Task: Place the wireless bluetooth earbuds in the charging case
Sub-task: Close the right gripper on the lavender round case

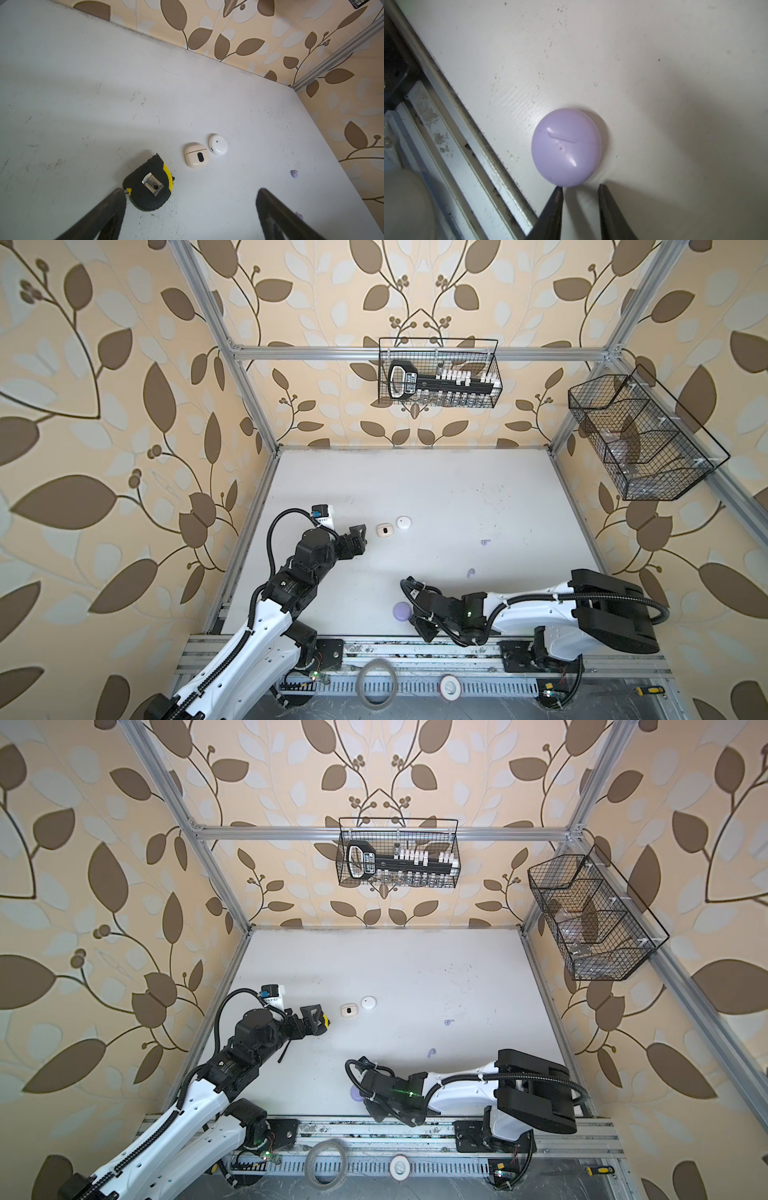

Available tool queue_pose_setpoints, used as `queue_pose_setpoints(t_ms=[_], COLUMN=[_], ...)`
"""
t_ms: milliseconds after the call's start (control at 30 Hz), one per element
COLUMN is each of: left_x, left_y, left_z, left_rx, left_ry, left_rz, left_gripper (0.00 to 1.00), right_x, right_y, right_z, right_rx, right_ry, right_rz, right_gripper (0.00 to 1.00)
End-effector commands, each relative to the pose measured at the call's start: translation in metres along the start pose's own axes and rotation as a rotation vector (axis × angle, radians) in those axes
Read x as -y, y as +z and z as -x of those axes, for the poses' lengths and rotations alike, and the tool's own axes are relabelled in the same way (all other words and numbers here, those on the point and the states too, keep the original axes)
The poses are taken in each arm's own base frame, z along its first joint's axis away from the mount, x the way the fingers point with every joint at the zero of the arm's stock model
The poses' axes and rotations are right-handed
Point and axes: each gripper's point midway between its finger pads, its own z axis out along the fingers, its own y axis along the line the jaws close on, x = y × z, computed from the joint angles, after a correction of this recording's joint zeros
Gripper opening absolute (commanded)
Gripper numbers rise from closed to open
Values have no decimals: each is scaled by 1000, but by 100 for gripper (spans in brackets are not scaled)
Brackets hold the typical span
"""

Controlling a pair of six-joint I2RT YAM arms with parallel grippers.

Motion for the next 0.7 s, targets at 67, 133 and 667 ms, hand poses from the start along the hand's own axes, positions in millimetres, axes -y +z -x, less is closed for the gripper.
queue_pose_setpoints(t_ms=[67, 133, 667], left_x=[5, 5, 7], left_y=[-7, -8, -14], left_z=[10, 10, 15], left_rx=[32, 34, 51], left_ry=[-20, -20, -16], left_rz=[-25, -26, -33], left_gripper=[99, 99, 99], right_x=[10, 11, 32], right_y=[4, 6, 23], right_z=[-6, -3, 4], right_rx=[-41, -45, -96], right_ry=[-43, -66, -160], right_rz=[-72, -92, -177], right_gripper=[46, 50, 65])
